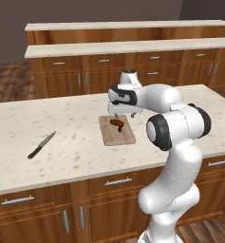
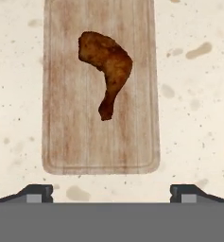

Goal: Retrieve the chicken drumstick from the fridge and place it on the cutting board.

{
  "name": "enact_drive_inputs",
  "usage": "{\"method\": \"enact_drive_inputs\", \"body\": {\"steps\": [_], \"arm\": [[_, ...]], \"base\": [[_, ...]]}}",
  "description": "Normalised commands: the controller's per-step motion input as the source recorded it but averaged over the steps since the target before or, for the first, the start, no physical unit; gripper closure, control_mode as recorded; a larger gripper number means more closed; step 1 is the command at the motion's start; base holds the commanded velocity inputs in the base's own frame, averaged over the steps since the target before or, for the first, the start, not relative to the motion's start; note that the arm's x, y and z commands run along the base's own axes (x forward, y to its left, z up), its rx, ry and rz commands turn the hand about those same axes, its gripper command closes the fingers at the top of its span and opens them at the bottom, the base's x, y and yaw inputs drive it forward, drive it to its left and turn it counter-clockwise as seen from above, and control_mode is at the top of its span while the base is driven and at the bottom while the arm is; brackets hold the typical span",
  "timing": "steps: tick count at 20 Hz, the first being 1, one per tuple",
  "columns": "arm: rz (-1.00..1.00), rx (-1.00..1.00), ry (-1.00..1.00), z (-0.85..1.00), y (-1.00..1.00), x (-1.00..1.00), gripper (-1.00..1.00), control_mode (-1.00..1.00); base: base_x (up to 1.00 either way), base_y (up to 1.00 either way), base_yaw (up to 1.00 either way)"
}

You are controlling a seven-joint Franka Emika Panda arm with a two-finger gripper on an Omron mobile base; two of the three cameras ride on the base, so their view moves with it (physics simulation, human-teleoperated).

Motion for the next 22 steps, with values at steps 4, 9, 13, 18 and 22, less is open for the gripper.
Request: {"method": "enact_drive_inputs", "body": {"steps": [4,9,13,18,22], "arm": [[0.00,-0.11,0.09,0.02,-0.04,-0.66,-1.00,-1.00],[0.00,-0.01,0.02,0.29,-0.11,-1.00,-1.00,-1.00],[-0.03,0.02,0.00,0.11,-0.34,-1.00,-1.00,-1.00],[0.00,0.03,0.00,0.00,-0.38,-1.00,-1.00,-1.00],[0.00,0.00,0.00,0.04,-0.08,-1.00,-1.00,-1.00]], "base": [[0.00,0.00,0.00],[0.00,0.00,0.00],[0.00,0.00,0.00],[0.00,0.00,0.00],[0.00,0.00,0.00]]}}
